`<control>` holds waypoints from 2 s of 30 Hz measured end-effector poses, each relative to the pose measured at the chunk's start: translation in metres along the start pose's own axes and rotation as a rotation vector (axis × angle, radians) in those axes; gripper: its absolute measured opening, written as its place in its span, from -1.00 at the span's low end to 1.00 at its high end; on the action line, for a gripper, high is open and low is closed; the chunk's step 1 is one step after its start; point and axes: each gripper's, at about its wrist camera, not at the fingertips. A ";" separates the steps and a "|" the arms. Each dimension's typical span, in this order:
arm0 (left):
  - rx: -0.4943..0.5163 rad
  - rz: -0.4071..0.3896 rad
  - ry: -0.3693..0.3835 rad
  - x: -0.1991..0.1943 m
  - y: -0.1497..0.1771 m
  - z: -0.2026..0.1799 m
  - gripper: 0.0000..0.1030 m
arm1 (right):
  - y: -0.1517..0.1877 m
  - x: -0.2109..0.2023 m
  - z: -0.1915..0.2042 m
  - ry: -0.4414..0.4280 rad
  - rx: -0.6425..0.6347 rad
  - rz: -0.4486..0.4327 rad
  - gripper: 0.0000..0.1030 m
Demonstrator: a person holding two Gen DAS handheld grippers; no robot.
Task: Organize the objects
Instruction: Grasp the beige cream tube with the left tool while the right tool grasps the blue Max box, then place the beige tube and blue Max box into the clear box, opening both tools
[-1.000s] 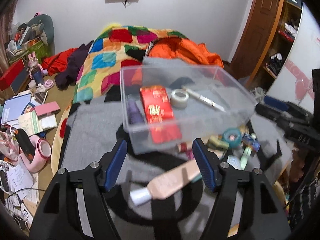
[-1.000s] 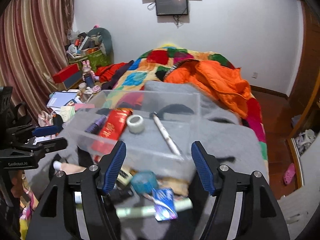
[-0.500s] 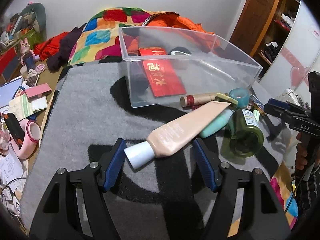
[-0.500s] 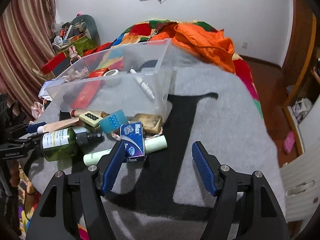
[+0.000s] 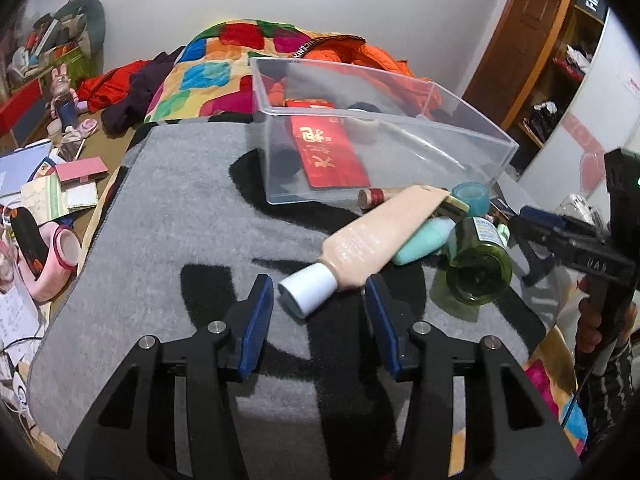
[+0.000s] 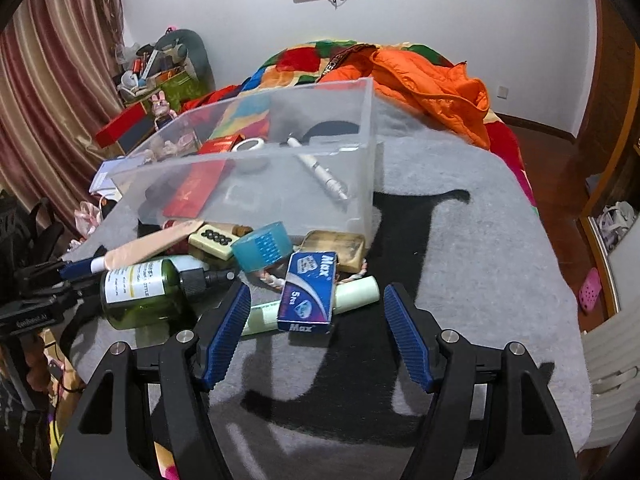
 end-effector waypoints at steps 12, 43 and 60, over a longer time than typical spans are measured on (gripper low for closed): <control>0.078 0.018 0.004 0.020 -0.020 -0.009 0.21 | 0.001 0.005 -0.001 0.009 0.014 -0.001 -0.23; 0.082 -0.012 -0.045 -0.008 0.015 -0.043 -0.58 | 0.018 -0.013 -0.011 -0.004 0.041 -0.012 -0.52; 0.081 -0.104 -0.128 -0.049 0.011 -0.052 -0.63 | 0.016 -0.034 -0.009 -0.036 0.040 -0.072 -0.52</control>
Point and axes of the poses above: each gripper's, at about its wrist camera, not at the fingertips, and x roughly the way its jaws point, z to its left, y to its underside, and after that the axes turned 13 degrees about x, right-handed
